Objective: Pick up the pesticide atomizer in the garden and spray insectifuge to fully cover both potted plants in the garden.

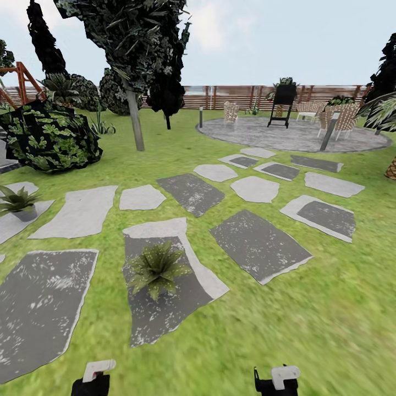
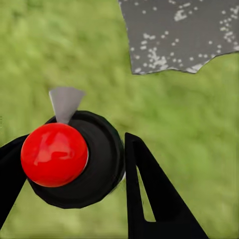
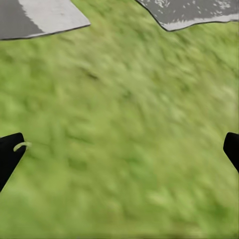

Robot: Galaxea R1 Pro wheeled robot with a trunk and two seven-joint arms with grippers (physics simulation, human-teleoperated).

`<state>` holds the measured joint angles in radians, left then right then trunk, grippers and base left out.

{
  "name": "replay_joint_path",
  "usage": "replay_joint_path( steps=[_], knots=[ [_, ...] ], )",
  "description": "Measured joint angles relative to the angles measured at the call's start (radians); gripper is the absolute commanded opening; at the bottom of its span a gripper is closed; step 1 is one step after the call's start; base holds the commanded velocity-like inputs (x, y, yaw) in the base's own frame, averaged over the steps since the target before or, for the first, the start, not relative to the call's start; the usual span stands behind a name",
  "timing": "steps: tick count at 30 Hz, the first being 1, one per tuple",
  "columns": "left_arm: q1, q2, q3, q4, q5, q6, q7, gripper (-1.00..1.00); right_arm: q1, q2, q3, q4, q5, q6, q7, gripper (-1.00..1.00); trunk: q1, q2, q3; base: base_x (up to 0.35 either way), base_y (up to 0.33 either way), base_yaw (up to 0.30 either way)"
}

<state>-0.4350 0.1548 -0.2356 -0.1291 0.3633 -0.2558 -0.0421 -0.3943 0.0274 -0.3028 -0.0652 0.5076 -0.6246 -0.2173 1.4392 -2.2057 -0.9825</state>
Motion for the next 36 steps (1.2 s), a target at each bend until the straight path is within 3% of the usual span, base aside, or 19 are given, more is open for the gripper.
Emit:
replay_joint_path(
  steps=[19, 36],
  knots=[
    [0.014, 0.000, -0.002, 0.009, -0.005, -0.001, 0.000, -1.00, 0.000, -0.004, 0.000, 0.002, 0.002, 0.000, -0.002, 1.00, 0.000, 0.000, -0.003, 0.000, 0.007, 0.270],
    [0.015, 0.006, -0.002, 0.010, -0.001, -0.002, 0.000, -1.00, 0.001, -0.006, 0.000, 0.000, 0.002, 0.002, -0.001, 1.00, 0.000, 0.000, -0.007, 0.000, 0.281, 0.276]
  ],
)
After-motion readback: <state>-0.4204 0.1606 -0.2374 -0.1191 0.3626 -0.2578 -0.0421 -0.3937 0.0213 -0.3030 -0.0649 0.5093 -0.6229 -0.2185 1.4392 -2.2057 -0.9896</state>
